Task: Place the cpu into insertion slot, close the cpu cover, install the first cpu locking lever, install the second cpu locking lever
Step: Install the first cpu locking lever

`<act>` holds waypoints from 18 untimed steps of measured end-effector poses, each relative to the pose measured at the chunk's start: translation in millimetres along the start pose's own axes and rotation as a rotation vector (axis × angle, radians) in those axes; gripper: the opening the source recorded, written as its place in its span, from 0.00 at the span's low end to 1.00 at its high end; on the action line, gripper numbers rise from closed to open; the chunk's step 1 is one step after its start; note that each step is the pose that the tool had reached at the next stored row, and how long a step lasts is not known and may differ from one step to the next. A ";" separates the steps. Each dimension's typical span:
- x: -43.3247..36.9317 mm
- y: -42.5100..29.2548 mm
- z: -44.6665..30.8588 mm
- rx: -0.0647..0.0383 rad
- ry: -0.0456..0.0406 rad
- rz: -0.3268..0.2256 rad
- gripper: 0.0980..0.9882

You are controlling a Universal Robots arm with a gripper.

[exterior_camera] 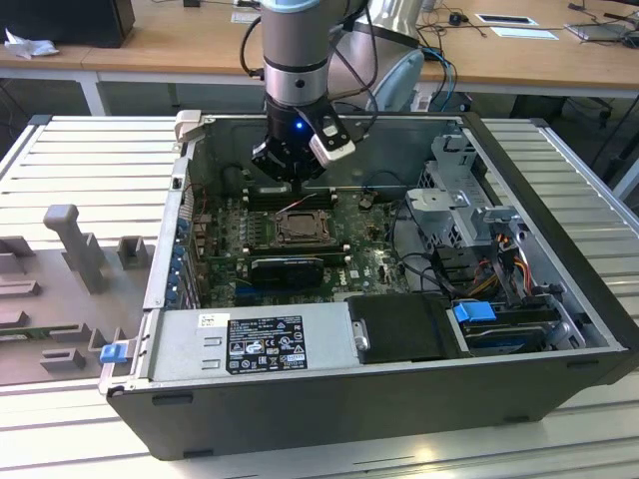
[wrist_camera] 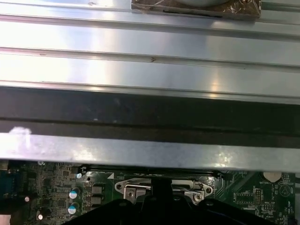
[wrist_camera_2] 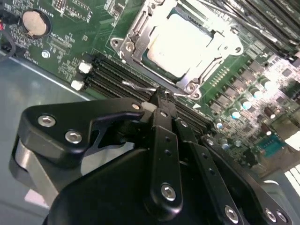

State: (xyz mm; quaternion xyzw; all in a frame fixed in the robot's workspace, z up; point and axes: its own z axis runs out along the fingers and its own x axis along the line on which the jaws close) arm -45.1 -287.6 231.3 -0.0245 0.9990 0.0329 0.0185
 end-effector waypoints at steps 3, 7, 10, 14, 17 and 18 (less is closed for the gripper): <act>-0.7 0.1 2.4 0.000 0.0013 0.000 0.01; -3.9 3.2 4.2 0.000 0.0070 0.000 0.01; -5.7 3.4 4.9 -0.001 0.0087 -0.004 0.01; -8.4 3.2 7.0 -0.002 0.0100 -0.023 0.01; -16.5 2.7 9.4 -0.002 0.0114 -0.023 0.01; -18.9 2.5 10.6 -0.002 0.0118 -0.022 0.01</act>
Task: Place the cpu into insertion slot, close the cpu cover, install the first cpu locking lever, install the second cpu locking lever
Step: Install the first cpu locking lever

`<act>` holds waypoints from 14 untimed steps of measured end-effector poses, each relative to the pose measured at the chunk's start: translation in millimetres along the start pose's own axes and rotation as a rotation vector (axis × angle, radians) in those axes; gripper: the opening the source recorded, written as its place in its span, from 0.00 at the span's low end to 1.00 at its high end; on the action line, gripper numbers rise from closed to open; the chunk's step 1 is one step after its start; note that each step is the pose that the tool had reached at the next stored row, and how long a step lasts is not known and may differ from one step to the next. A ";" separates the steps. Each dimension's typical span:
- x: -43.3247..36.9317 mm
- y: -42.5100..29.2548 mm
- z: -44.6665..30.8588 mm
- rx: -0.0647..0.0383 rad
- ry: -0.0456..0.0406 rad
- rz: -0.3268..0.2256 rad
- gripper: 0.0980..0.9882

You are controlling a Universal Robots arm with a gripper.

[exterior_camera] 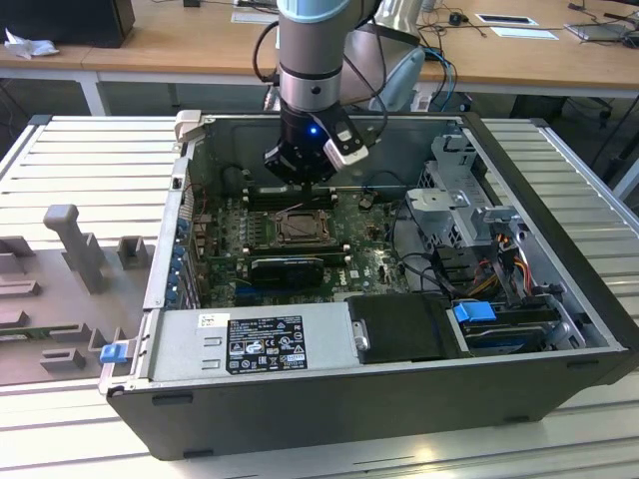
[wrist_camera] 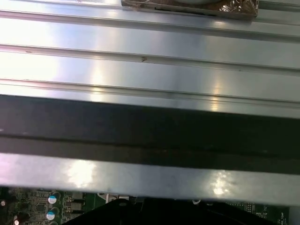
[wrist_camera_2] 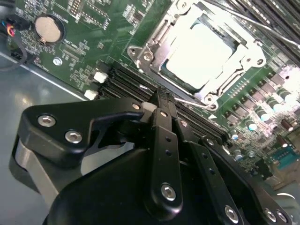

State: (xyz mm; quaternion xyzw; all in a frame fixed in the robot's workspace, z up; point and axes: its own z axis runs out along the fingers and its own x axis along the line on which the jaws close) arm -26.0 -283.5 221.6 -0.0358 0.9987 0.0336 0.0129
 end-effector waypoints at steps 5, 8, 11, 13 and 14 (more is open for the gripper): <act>-3.7 -0.7 6.5 0.000 0.0007 0.001 0.01; -4.8 -0.9 9.4 -0.002 0.0012 0.001 0.01; -5.1 -0.9 11.0 -0.004 0.0013 0.001 0.01; -5.0 -0.7 12.0 -0.010 0.0012 0.001 0.01; -5.0 -0.7 12.4 -0.011 0.0010 0.001 0.01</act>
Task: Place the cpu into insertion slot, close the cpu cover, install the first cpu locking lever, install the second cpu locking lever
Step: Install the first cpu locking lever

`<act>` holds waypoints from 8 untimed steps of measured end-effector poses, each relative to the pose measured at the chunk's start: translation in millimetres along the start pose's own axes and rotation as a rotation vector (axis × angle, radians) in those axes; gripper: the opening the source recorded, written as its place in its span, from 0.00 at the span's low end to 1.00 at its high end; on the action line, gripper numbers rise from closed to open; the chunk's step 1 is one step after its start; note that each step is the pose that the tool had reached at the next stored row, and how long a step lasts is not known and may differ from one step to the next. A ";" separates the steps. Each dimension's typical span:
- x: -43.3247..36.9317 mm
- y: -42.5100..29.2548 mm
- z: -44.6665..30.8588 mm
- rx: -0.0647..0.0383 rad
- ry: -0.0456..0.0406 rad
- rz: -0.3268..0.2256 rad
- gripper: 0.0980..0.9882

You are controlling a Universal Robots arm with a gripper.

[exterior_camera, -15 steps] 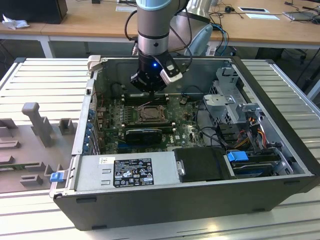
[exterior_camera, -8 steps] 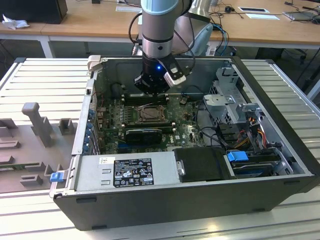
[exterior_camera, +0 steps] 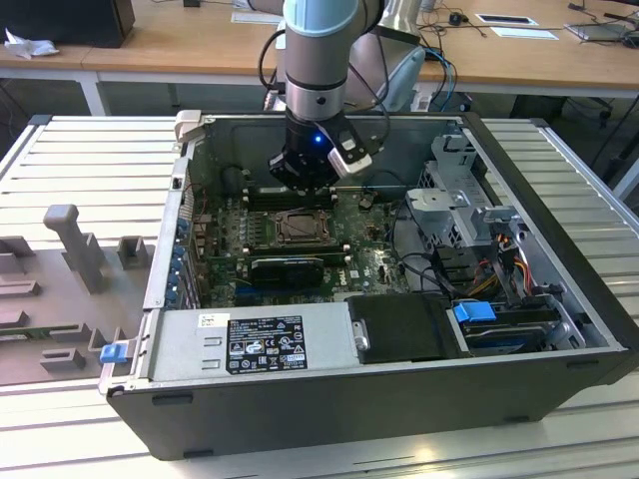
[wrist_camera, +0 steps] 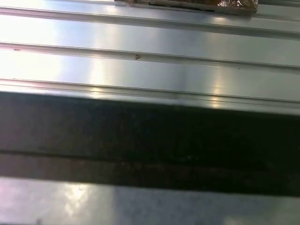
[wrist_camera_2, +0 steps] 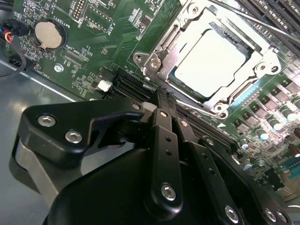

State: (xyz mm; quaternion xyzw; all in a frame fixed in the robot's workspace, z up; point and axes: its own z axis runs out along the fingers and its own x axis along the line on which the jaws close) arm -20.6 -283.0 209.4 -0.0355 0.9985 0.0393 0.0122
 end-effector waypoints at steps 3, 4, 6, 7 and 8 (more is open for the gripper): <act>-0.1 -0.1 2.5 -0.003 -0.0001 0.000 0.01; -0.2 -0.1 3.2 -0.003 0.0000 0.000 0.01; -0.3 -0.2 3.6 -0.003 0.0003 0.000 0.01; -0.5 -0.2 3.7 -0.002 0.0002 0.000 0.01; -0.6 -0.2 3.9 -0.001 0.0000 0.000 0.01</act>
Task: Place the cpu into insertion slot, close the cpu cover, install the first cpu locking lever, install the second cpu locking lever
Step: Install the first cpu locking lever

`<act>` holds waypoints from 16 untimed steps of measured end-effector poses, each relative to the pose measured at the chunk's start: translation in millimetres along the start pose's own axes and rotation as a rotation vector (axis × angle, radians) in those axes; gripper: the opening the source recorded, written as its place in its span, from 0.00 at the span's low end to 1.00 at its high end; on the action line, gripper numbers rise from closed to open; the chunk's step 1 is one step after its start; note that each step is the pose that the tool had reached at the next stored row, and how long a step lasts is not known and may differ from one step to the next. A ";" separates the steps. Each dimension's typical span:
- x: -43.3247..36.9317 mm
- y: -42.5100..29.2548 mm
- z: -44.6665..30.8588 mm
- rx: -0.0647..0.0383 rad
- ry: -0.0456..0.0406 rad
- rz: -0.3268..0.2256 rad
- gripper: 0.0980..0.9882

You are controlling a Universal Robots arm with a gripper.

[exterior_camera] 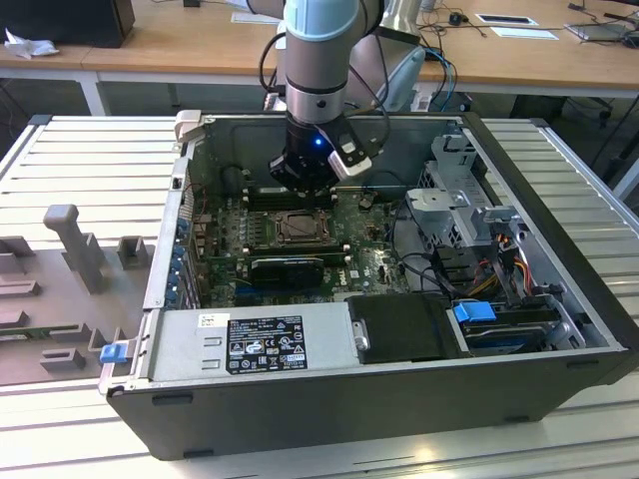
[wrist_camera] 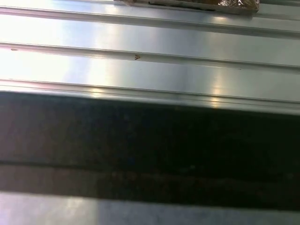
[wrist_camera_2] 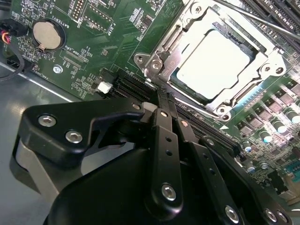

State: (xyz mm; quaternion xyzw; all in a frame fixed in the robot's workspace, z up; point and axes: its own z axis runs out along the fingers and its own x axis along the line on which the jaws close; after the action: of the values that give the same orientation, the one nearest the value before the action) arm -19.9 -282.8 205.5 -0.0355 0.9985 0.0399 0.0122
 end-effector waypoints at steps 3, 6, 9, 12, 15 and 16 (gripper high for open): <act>-0.3 -0.1 0.8 0.004 0.0003 0.000 0.01; -0.5 -0.2 1.3 0.009 0.0008 0.000 0.01; -0.6 -0.3 2.1 0.011 0.0008 0.000 0.01; -0.6 -0.5 3.5 0.010 0.0007 0.000 0.01; -0.5 -1.0 4.4 0.010 0.0010 0.000 0.01; -0.5 -0.9 4.4 0.005 0.0006 0.000 0.01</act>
State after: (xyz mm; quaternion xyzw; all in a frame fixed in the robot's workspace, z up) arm -19.2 -283.3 201.1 -0.0355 0.9986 0.0373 0.0119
